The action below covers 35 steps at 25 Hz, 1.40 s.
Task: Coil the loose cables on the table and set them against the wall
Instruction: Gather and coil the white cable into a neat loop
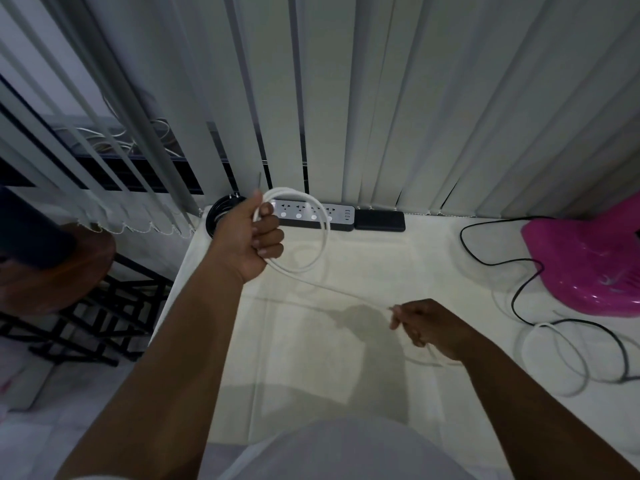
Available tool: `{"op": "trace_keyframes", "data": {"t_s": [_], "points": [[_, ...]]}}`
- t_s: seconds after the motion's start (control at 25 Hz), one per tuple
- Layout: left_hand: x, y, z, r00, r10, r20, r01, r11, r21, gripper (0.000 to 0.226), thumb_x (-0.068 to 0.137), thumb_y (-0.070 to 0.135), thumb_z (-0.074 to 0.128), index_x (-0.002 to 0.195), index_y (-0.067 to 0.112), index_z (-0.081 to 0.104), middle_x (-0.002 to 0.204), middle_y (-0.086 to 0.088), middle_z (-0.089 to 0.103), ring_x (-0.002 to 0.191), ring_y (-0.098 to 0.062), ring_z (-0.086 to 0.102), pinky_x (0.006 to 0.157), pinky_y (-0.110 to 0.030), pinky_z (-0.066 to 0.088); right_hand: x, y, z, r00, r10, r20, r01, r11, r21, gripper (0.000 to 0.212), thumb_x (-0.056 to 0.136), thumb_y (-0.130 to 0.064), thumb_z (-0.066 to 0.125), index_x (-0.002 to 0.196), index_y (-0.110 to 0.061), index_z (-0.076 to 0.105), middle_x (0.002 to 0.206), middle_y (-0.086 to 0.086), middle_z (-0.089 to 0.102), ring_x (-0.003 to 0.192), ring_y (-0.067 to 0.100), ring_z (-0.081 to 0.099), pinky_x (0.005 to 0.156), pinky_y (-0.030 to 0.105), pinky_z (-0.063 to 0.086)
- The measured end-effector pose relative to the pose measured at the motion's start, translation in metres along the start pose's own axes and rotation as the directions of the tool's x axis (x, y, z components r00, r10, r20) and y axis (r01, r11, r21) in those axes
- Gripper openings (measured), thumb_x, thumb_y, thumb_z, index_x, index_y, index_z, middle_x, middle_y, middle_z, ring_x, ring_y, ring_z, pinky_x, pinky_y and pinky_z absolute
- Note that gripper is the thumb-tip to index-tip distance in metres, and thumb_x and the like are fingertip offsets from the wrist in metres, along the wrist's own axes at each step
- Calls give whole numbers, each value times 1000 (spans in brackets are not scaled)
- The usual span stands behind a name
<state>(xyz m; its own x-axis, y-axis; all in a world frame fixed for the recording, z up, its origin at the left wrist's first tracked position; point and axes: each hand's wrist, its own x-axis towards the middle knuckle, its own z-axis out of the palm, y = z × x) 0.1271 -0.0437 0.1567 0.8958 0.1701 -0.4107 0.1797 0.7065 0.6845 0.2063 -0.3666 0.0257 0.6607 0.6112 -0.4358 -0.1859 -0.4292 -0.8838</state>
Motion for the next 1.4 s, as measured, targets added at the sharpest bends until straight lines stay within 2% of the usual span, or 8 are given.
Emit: {"op": "trace_keyframes", "data": {"t_s": [0.2,0.32,0.4,0.56,0.76,0.96,1.24,1.4], "points": [[2,-16,8,999,-37,-37,37,999,13,44,99,44,39,61,22,44,42,10,25,32,-6,18,39,-17,9,1,17,-27,911,109,-399,-217,947,-236,33,86,-46,66,69,-19,72,48,-4,48,39,11,39,46,23,33],[7,-33,22,996,-43,-83,50,994,95,42,98,44,44,63,21,44,45,9,25,35,-6,16,37,-16,10,16,-14,-21,827,259,-498,-159,959,235,26,94,-28,63,82,-7,72,55,2,47,34,9,33,38,18,24],[8,-41,28,990,-14,-142,39,984,175,40,98,43,47,66,20,43,48,7,24,36,-7,15,38,-16,10,18,-51,-15,851,276,-447,-24,870,492,21,97,-17,55,87,-3,68,59,3,46,34,8,32,35,16,21],[8,-54,40,980,29,-199,37,947,320,37,98,44,47,72,18,47,51,5,23,40,-9,14,39,-15,12,8,-114,4,941,80,-330,170,730,662,22,94,-5,47,95,-3,69,60,3,58,42,9,45,38,19,32],[6,-64,54,977,70,-200,14,922,388,40,99,43,42,83,12,61,54,3,44,39,-8,21,41,-19,12,-3,-139,50,950,-133,-284,244,883,402,24,95,-1,56,107,-13,73,70,5,68,52,17,60,48,25,47],[5,-68,58,968,144,-207,-36,891,453,43,100,42,40,85,13,68,69,1,68,40,-9,45,35,-18,28,-11,-131,82,935,-195,-296,239,963,121,14,85,-21,72,79,-9,69,67,9,73,57,26,72,47,28,52],[3,-59,55,993,53,-108,-35,987,158,37,101,42,41,78,16,54,47,5,37,44,-11,37,47,-23,30,-3,-90,82,960,-250,-124,198,924,-326,58,88,-67,45,62,-19,64,50,-5,62,41,4,53,46,15,40],[3,-23,38,996,92,0,-92,996,-7,40,102,38,37,69,18,48,41,8,29,32,-5,21,32,-17,16,-9,-20,55,908,-396,-136,267,798,-540,62,93,-63,29,62,-16,54,54,0,58,54,12,57,62,35,48]]}}
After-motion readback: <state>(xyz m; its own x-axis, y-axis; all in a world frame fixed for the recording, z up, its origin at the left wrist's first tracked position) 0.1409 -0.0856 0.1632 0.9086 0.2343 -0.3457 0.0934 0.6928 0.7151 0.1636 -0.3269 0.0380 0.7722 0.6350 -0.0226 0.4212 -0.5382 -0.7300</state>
